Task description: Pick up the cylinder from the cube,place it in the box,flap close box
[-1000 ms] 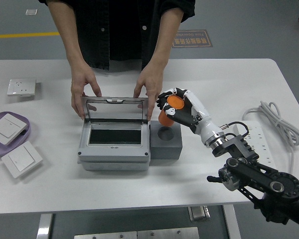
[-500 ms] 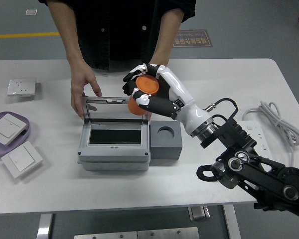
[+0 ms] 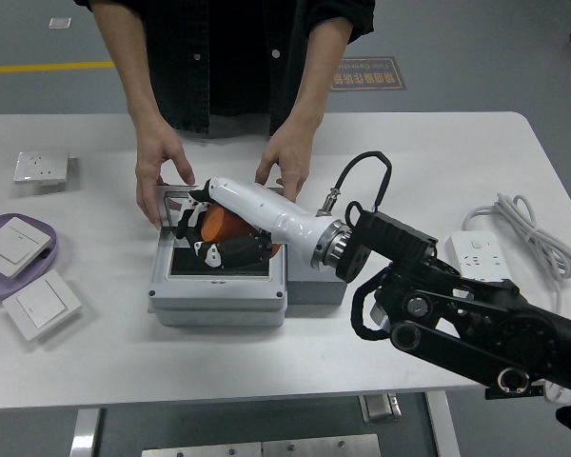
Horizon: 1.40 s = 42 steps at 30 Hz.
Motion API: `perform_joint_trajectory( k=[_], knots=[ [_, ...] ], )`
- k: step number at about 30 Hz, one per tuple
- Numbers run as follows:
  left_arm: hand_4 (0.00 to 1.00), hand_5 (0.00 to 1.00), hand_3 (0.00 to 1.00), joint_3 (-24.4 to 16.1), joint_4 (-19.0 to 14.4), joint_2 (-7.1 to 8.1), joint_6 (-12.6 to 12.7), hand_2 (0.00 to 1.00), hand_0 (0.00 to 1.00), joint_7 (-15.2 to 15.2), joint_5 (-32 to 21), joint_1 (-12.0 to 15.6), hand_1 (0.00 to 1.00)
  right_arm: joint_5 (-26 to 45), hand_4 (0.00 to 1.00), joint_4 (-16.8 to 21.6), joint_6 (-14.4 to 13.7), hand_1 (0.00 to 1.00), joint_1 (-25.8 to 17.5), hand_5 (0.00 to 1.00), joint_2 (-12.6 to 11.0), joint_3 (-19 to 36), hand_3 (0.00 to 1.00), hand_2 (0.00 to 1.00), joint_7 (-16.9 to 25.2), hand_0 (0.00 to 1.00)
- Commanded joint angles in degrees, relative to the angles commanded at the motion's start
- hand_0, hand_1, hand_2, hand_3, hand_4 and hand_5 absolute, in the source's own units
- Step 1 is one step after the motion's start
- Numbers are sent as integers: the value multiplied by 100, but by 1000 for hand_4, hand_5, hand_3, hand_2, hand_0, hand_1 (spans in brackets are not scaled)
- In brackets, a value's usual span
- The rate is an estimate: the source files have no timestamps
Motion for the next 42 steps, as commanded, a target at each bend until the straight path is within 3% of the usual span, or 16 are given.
perform_joint_trajectory(
  k=[4, 5, 10, 11, 16, 17, 21, 22, 25, 28, 29, 33, 34, 39, 40, 42],
  knots=[
    [708, 356, 789, 4, 3, 22, -5, 713, 741, -5, 3, -31, 729, -872, 2, -276, 273, 190, 206, 2, 110, -240, 214, 240, -503, 25],
    [707, 354, 786, 8, 3, 25, -6, 711, 742, -6, 1, -37, 726, -1090, 2, -354, 290, 241, 240, 2, 136, -298, 242, 276, -563, 75],
    [707, 354, 786, 76, 9, 26, -6, 711, 742, -3, -49, -63, 726, -1832, 2, -657, 278, 241, 320, 2, 217, -530, 242, 276, -523, 75],
    [707, 352, 784, 105, 14, 22, -5, 711, 738, -5, -73, -71, 726, -1963, 11, -688, 276, 448, 319, 2, 212, -555, 375, 410, -479, 335],
    [707, 352, 784, 212, 26, 14, 2, 711, 738, -5, -140, -98, 726, -1836, 11, -678, 13, 448, 295, 2, 143, -624, 375, 410, -78, 335],
    [706, 351, 783, 223, 28, 13, 4, 711, 740, -5, -148, -103, 725, -1736, 80, -692, -76, 584, 283, 2, 137, -628, 538, 559, 39, 679],
    [706, 351, 783, 227, 27, 12, 4, 711, 740, -8, -136, -125, 725, -1363, 80, -727, -317, 584, 194, 2, 107, -586, 538, 559, 416, 679],
    [703, 347, 775, 224, 26, 10, 3, 710, 735, -8, -129, -131, 726, -1223, 313, -747, -406, 684, 168, 122, 94, -584, 677, 672, 535, 727],
    [703, 347, 775, 221, 25, 12, 1, 710, 735, -8, -118, -140, 726, -881, 313, -833, -502, 684, 143, 122, 91, -625, 677, 672, 792, 727],
    [703, 347, 775, 195, 22, 16, -5, 710, 735, -9, -91, -155, 726, -493, 313, -978, -300, 684, 102, 122, 127, -647, 677, 672, 943, 727],
    [701, 345, 776, 184, 20, 16, -7, 710, 734, -9, -77, -159, 726, -390, 334, -1007, -258, 692, 89, 189, 136, -645, 687, 680, 975, 746],
    [701, 345, 776, 155, 12, 21, -14, 710, 734, -9, -35, -174, 726, -235, 334, -1037, -250, 692, 70, 189, 142, -635, 687, 680, 1050, 746],
    [699, 341, 774, 137, 8, 23, -15, 708, 733, -9, -13, -174, 723, -244, 610, -1029, -267, 796, 65, 352, 140, -628, 860, 813, 1061, 858],
    [699, 341, 774, 2, -21, 17, -17, 708, 733, 2, 130, -154, 723, -227, 610, -998, -394, 796, 31, 352, 139, -608, 860, 813, 1158, 858],
    [697, 338, 769, -46, -31, 16, -20, 707, 729, 5, 181, -153, 722, -208, 699, -994, -429, 822, 26, 318, 140, -599, 911, 829, 1182, 906],
    [697, 338, 769, -116, -44, 15, -24, 707, 729, 9, 256, -156, 722, -174, 699, -1001, -468, 822, 21, 318, 145, -589, 911, 829, 1214, 906]
  ],
)
